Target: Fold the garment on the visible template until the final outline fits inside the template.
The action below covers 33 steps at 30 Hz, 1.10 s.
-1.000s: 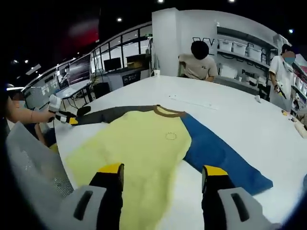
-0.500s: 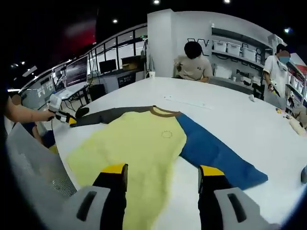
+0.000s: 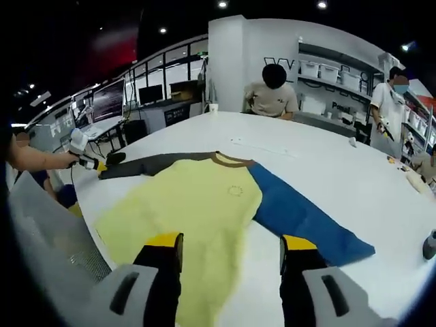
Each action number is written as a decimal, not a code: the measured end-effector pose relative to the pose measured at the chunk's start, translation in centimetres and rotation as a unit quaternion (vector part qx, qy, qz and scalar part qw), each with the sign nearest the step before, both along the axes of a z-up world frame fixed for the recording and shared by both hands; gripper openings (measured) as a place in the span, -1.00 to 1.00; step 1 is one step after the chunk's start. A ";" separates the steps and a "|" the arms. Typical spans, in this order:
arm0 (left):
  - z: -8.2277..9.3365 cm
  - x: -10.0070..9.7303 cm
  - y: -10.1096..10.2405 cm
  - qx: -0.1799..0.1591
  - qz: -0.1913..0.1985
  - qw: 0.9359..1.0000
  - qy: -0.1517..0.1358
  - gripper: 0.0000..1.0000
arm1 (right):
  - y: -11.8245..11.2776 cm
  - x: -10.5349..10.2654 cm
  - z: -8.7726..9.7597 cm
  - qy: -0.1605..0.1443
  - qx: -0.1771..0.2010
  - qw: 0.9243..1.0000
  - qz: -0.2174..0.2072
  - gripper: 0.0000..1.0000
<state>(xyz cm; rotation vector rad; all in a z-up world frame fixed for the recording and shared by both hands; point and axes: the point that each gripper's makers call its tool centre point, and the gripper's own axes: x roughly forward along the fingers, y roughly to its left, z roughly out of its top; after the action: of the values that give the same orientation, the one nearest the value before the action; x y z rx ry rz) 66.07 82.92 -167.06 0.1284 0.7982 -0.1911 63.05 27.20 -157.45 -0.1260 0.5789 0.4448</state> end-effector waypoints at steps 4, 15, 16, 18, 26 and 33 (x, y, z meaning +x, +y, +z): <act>1.0 0.9 1.1 0.009 0.009 1.000 -0.007 -0.88 | 0.0 -0.3 0.0 0.002 0.000 1.000 -0.001 0.13; 5.0 4.5 4.4 0.042 0.001 0.999 -0.024 -0.88 | 0.5 -0.6 -0.2 0.006 0.000 1.000 0.002 0.18; 5.5 5.1 4.6 0.047 -0.004 0.999 -0.021 -0.88 | 0.6 -0.7 -0.2 0.007 -0.001 1.000 0.003 0.19; 6.1 5.6 4.6 0.053 -0.010 0.998 -0.021 -0.88 | 0.8 -0.9 -0.4 0.010 -0.004 1.000 0.003 0.20; 6.9 7.3 5.8 0.062 0.004 0.998 0.000 -0.88 | 0.7 -1.4 -0.5 0.013 0.000 1.000 -0.006 0.22; 6.1 6.9 5.8 0.063 -0.001 0.998 0.017 -0.88 | 0.4 -1.8 -0.9 0.021 0.000 1.000 -0.010 0.23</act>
<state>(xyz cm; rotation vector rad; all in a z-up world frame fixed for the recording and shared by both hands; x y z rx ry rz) 73.00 88.67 -160.96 0.2443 0.8445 -0.1453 61.24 27.61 -158.30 -0.1104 0.6205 0.4288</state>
